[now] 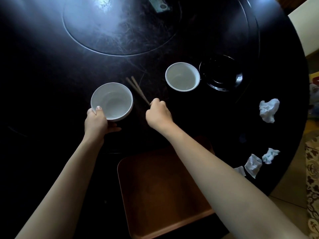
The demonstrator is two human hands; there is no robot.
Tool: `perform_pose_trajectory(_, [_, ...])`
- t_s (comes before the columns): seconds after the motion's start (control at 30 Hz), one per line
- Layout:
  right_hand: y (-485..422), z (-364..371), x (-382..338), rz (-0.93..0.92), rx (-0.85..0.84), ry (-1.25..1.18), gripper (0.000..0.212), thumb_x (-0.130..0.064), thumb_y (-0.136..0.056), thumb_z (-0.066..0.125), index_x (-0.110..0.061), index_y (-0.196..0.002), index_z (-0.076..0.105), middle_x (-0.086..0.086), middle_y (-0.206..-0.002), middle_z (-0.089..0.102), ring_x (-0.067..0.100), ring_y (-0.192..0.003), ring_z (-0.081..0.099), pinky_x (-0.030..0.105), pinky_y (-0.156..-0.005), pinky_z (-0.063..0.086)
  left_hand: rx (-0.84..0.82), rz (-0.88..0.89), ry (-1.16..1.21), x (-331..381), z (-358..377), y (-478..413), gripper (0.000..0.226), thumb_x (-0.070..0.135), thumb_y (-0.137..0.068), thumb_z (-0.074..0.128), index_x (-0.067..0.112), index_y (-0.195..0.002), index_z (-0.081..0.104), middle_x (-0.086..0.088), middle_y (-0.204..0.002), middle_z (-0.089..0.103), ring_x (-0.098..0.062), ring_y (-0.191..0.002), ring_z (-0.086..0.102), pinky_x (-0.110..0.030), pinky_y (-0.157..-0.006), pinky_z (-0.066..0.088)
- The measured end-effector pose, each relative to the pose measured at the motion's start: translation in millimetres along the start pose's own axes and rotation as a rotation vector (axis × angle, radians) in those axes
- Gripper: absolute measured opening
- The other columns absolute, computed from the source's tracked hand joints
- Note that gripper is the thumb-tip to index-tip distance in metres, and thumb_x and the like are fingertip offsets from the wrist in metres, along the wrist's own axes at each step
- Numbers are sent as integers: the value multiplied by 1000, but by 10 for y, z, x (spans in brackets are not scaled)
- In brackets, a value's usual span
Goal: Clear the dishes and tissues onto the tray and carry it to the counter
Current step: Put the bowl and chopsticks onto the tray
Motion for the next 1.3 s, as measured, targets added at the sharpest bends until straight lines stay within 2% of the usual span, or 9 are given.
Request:
perform_pose_trajectory(0.1, [74,-87,174,-31,-40,-209,29,-7,-85,42,-7,-113,50,12,-108,58,29,-93,59,36,-80,48,-15,2,31,2,1,6,42,29,-98,29,5,-133,31,-14,-111,42,-24,-65,57,-29,-38,54])
perform_pose_trajectory(0.23, [344,-134,381,-104,-72,-606,9,-20,-90,55,-11,-89,56,-7,-65,49,1,-51,45,13,-47,36,-4,26,51,0,-48,64,42,27,-98,29,5,-133,32,-12,-113,41,-23,-68,57,-27,-38,54])
perform_pose_trajectory(0.47, [745,-19,628,-227,-204,-911,23,-24,-99,38,-15,-88,55,-3,-62,46,-1,-43,38,10,-39,30,-24,28,44,-190,-210,341,41,29,-98,30,6,-130,37,-15,-113,46,-24,-68,58,-25,-37,53])
perform_pose_trajectory(0.6, [974,36,794,-311,-242,-592,19,-22,-98,42,-21,-96,61,-5,-61,48,0,-47,43,11,-48,34,-32,22,25,-346,-328,635,38,29,-98,30,6,-126,42,-16,-108,49,-24,-67,58,-24,-37,52])
perform_pose_trajectory(0.77, [1242,-82,1232,-344,-258,-81,25,-42,-93,47,-29,-100,67,-22,-61,59,-3,-62,52,20,-64,40,1,1,3,-605,-513,964,38,30,-98,31,7,-125,43,-15,-106,51,-22,-68,59,-25,-38,53])
perform_pose_trajectory(0.83, [1290,-149,1284,-388,-196,57,30,-44,-94,42,-30,-107,64,-25,-79,66,-1,-79,59,25,-70,45,22,-19,4,-732,-583,1072,38,30,-98,31,7,-125,43,-16,-106,51,-23,-68,58,-25,-37,52])
perform_pose_trajectory(0.93, [1288,-85,1262,-511,-110,244,32,-39,-96,41,-28,-120,58,-5,-108,64,16,-100,61,34,-81,50,48,-35,6,-878,-646,1229,39,30,-98,31,6,-126,42,-18,-108,50,-25,-67,57,-24,-37,52])
perform_pose_trajectory(1.13, [1260,221,993,-802,77,403,19,-26,-75,69,-21,-94,72,5,-71,61,25,-61,63,27,-43,47,70,-47,-9,-1051,-665,1505,41,32,-97,32,5,-127,42,-18,-109,51,-24,-72,58,-25,-37,53])
perform_pose_trajectory(1.3, [1156,435,811,-899,103,389,25,-17,-68,80,-17,-92,73,7,-72,60,26,-63,59,33,-51,51,56,-66,-14,-1194,-565,1658,39,31,-98,32,7,-126,43,-19,-110,52,-26,-79,58,-27,-36,52])
Point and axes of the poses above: each hand's wrist, its own y-axis away from the middle knuckle, its own z-axis out of the palm, x = y × z, the point moved 10 cm from there along -y, towards the middle knuckle
